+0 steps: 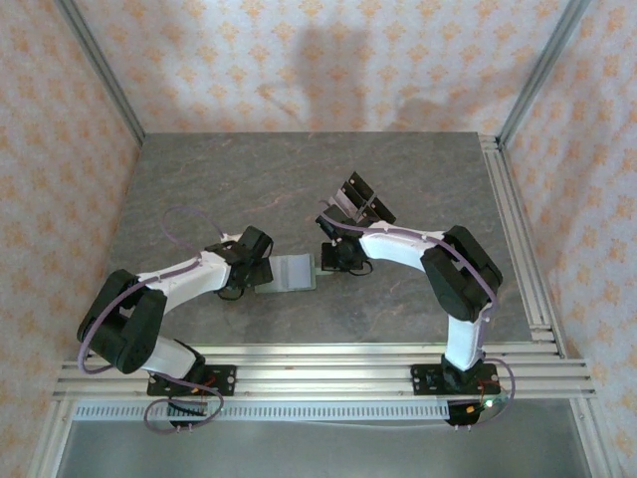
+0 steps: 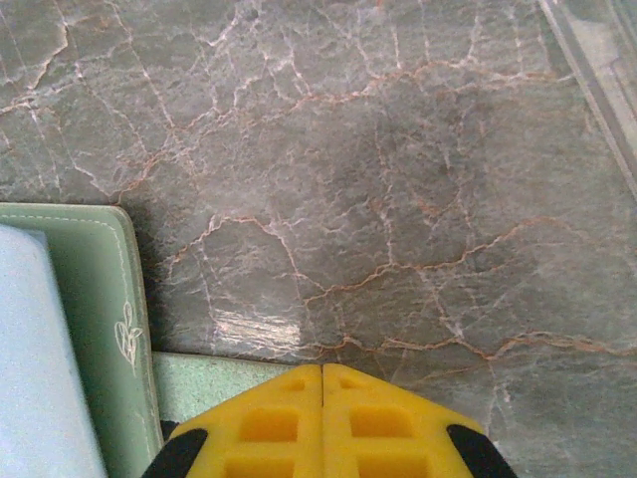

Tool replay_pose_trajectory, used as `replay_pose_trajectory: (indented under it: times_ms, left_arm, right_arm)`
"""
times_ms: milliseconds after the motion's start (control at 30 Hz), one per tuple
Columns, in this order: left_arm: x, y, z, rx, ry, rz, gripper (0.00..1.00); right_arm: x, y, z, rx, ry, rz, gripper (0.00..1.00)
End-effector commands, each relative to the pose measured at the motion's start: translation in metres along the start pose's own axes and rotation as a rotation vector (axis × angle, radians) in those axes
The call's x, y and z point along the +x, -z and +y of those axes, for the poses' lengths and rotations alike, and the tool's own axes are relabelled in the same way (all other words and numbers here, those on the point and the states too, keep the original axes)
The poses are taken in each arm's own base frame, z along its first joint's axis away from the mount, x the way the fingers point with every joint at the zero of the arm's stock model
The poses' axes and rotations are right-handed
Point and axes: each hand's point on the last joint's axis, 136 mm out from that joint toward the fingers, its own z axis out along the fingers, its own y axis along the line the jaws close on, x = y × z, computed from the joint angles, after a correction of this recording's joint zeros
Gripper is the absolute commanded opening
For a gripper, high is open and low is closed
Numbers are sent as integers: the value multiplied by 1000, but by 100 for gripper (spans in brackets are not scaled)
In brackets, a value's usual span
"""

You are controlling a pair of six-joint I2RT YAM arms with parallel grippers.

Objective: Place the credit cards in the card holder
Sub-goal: Touch the card holder at the center of the table, then pick up the credit card from the storage box.

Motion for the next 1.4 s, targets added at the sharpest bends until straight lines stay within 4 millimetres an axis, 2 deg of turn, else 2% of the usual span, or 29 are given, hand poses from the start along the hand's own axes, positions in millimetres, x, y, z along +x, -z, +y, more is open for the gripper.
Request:
replay_pose_trajectory:
  times_ms: [0,100,167,267,333,467,633,800,933,1067,1367]
  left_arm:
    - [1,-1,8,-37,6,-19,100]
    - [-3,3,3,-11,3,-28,100]
    - [-6,7,-1,12,2,-32,100]
    - [-11,13,-7,41,6,-38,100]
    - [-13,17,-9,55,10,-41,100]
    - [-19,27,-13,80,12,-55,100]
    - [-24,37,-14,96,14,-72,100]
    - [-27,41,-14,102,19,-83,100]
    - [-27,41,-14,101,19,-80,100]
    - [-27,40,-13,100,23,-80,100]
    - [-26,37,-14,95,24,-76,100]
  right_arm:
    - [-17,25,13,-45,14,-51,14]
    - [-25,46,28,-103,25,-76,25]
    - [-32,66,37,-135,34,-103,29]
    - [-41,92,40,-132,58,-148,33]
    - [-44,102,35,-91,95,-164,34]
    - [-51,111,8,41,180,-167,36]
    - [-57,110,-28,137,226,-129,36]
    - [-59,97,-56,247,278,-75,36]
    - [-58,81,-65,304,304,-34,33]
    - [-63,73,-74,358,316,-35,32]
    - [-60,58,-79,381,334,-2,29]
